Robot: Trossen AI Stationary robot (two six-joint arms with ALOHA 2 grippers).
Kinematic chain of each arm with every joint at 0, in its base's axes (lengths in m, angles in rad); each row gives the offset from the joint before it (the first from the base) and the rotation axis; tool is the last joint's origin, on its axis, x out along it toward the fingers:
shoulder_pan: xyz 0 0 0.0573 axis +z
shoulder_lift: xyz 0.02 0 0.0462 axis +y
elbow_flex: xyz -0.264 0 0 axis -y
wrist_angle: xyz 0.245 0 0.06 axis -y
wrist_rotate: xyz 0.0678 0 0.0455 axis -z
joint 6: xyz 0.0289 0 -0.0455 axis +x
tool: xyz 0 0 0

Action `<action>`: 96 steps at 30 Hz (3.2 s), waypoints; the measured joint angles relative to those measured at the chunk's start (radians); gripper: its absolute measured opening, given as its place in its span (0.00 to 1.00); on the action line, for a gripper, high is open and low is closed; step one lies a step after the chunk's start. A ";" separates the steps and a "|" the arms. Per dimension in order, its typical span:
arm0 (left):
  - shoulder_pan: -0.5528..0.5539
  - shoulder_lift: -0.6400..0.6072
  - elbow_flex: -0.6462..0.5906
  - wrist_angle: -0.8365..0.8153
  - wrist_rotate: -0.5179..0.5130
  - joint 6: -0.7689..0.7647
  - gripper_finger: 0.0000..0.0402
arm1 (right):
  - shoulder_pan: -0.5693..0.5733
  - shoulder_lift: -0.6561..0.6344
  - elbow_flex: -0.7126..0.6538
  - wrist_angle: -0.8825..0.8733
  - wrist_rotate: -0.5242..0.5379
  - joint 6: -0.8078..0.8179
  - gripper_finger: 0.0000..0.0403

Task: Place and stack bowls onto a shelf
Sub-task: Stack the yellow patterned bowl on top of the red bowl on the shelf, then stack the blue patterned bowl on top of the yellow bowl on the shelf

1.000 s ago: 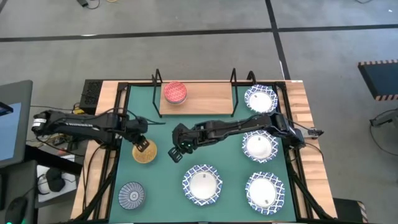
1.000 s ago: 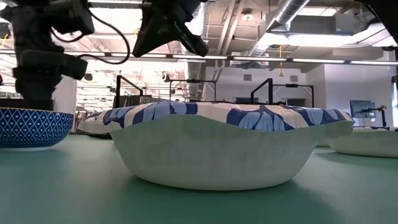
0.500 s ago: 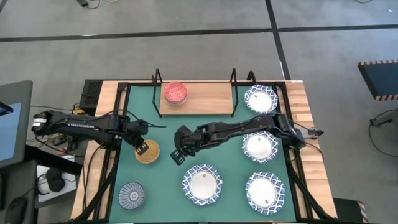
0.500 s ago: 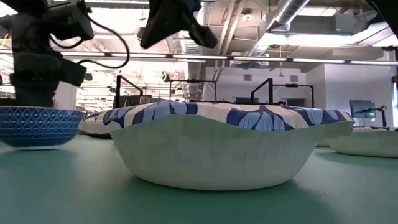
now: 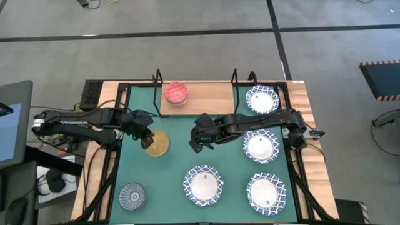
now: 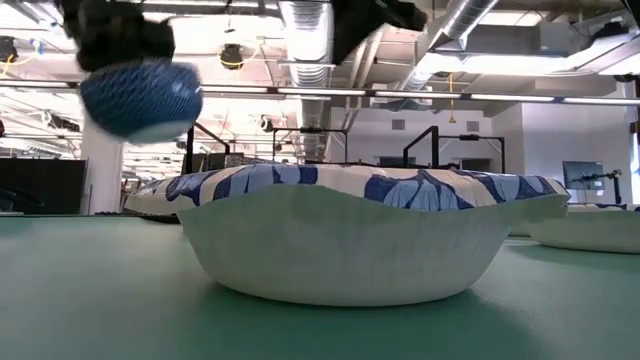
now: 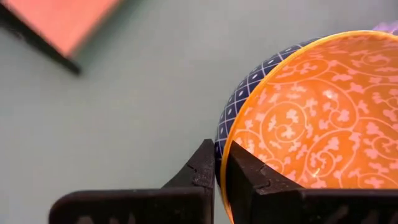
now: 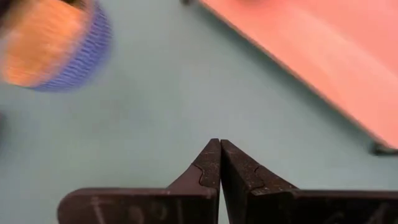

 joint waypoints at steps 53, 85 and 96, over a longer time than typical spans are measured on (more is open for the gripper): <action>0.672 0.905 0.860 -0.195 -0.101 0.490 0.07 | 0.168 -0.690 -0.892 0.407 -0.002 0.184 0.07; 0.541 0.525 0.896 -0.263 0.222 0.600 0.42 | 0.095 -0.466 -0.894 1.051 -0.045 0.260 0.16; 0.075 0.073 0.450 -0.219 0.268 0.510 0.42 | 0.061 -0.100 -0.732 1.437 -0.162 0.272 0.21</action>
